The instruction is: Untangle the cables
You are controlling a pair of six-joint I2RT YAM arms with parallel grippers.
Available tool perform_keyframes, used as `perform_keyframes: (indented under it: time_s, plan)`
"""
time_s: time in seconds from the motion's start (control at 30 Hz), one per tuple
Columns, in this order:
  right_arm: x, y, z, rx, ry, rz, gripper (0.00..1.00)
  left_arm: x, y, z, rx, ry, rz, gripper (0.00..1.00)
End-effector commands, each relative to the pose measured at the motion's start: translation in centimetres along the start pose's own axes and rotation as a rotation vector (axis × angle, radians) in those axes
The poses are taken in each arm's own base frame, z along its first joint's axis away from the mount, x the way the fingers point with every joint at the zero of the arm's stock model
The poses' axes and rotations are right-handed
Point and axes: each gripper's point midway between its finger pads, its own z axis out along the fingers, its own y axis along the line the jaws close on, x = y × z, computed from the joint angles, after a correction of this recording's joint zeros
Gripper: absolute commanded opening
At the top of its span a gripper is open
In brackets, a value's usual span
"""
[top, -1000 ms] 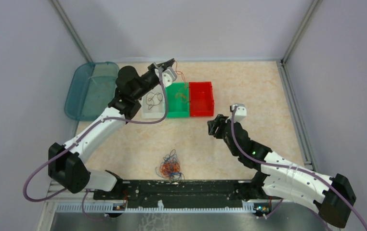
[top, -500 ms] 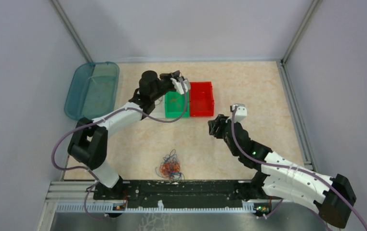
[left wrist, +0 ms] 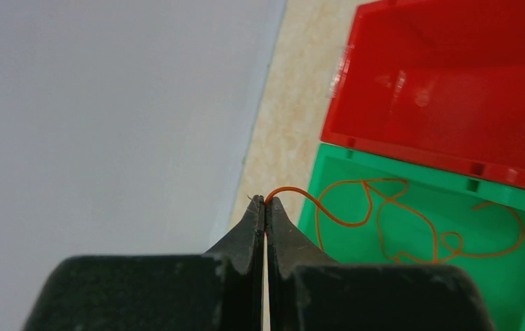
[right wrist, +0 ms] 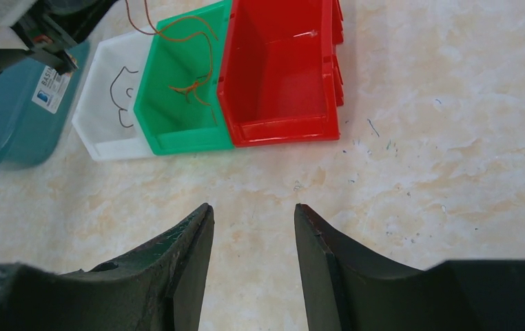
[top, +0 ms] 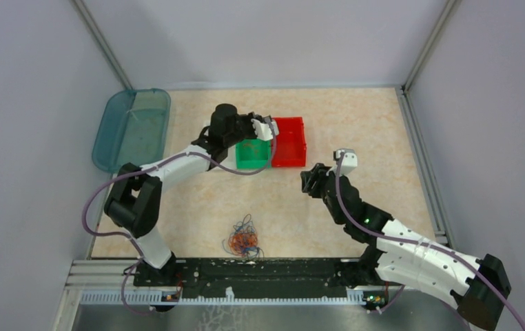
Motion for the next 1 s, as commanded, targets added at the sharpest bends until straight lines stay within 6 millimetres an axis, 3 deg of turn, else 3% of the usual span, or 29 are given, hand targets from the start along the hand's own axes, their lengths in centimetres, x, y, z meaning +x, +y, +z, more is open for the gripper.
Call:
perform_keyframes:
  time_s: [0.0,0.23,0.77,0.87,0.97]
  plan:
    - [-2.0,0.2,-0.4,0.003,-0.053,0.037,0.48,1.8,-3.3,0.7,0.110,0.094,-0.062,0.00]
    - [-2.2,0.0,-0.5,0.012,-0.057,0.035,0.48,5.0,-5.0,2.2,0.137,0.228,-0.088,0.00]
    - [-2.1,-0.7,-0.7,0.030,-0.056,0.035,0.47,8.2,-9.1,4.0,0.214,0.304,-0.089,0.00]
    - [-2.1,-0.6,-0.8,0.026,-0.054,0.041,0.47,8.2,-8.4,4.0,0.210,0.331,-0.098,0.04]
    - [-2.1,-0.3,-0.9,0.017,-0.045,0.042,0.47,7.1,-6.4,3.8,0.207,0.339,-0.120,0.25]
